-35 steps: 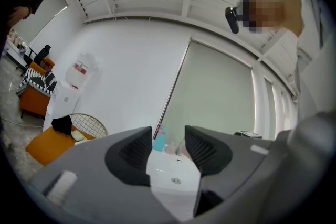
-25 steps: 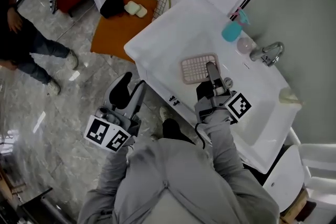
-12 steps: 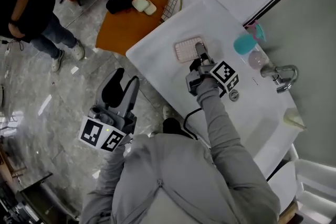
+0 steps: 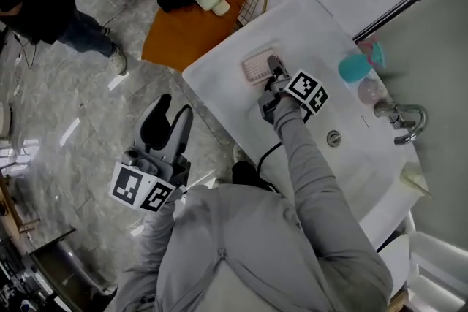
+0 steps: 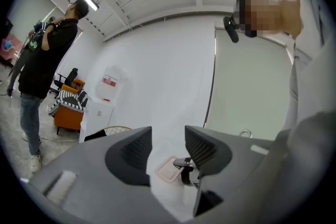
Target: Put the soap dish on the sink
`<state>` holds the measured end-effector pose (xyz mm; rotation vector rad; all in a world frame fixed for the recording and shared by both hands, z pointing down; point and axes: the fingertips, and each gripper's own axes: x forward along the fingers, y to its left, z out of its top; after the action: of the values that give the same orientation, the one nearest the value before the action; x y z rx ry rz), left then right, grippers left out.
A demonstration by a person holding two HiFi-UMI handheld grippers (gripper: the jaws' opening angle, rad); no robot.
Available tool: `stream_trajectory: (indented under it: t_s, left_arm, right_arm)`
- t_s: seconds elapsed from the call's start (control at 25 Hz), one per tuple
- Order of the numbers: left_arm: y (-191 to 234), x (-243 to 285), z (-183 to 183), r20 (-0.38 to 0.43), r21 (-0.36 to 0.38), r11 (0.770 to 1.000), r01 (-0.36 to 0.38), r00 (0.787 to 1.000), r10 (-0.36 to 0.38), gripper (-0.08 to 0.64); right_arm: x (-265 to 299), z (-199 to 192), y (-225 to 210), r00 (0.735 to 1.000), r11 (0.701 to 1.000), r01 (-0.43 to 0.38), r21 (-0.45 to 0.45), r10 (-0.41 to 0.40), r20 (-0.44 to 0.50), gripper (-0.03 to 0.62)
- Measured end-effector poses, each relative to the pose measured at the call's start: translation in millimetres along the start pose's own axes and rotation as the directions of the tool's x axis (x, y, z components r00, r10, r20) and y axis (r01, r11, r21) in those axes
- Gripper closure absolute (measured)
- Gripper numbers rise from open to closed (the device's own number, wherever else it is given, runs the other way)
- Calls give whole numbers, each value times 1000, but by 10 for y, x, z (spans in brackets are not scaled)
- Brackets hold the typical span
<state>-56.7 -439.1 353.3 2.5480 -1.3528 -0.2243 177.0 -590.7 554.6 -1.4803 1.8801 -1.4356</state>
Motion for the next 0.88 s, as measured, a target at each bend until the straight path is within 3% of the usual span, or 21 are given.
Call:
stream_trajectory:
  t_s: [0.12, 0.28, 0.48, 0.52, 0.64, 0.88]
  left_arm:
    - [18, 7, -1, -3, 1, 1000, -4, 1000, 4, 350]
    - [13, 16, 5, -2, 2, 1000, -6, 1000, 6, 350]
    - [34, 2, 22, 4, 4, 1000, -11, 1000, 11, 350]
    - [37, 0, 24, 4, 4, 1000, -11, 1000, 10, 350]
    - [55, -10, 28, 5, 1, 1000, -11, 1000, 11, 350]
    - [74, -12, 46, 10, -2, 1000, -3, 1000, 3, 350]
  right_arm:
    - [41, 2, 5, 1000, 1000, -2, -9, 2, -6, 568]
    - [87, -16, 61, 999, 996, -9, -91, 4, -52, 563]
    - [105, -45, 23, 993, 977, 55, -206, -75, -88, 556]
    - [109, -56, 13, 991, 969, 68, -236, -93, -96, 527]
    - [104, -73, -6, 983, 931, 106, -349, -150, -104, 445]
    - [85, -2, -9, 969, 795, 173, -581, -244, -46, 433]
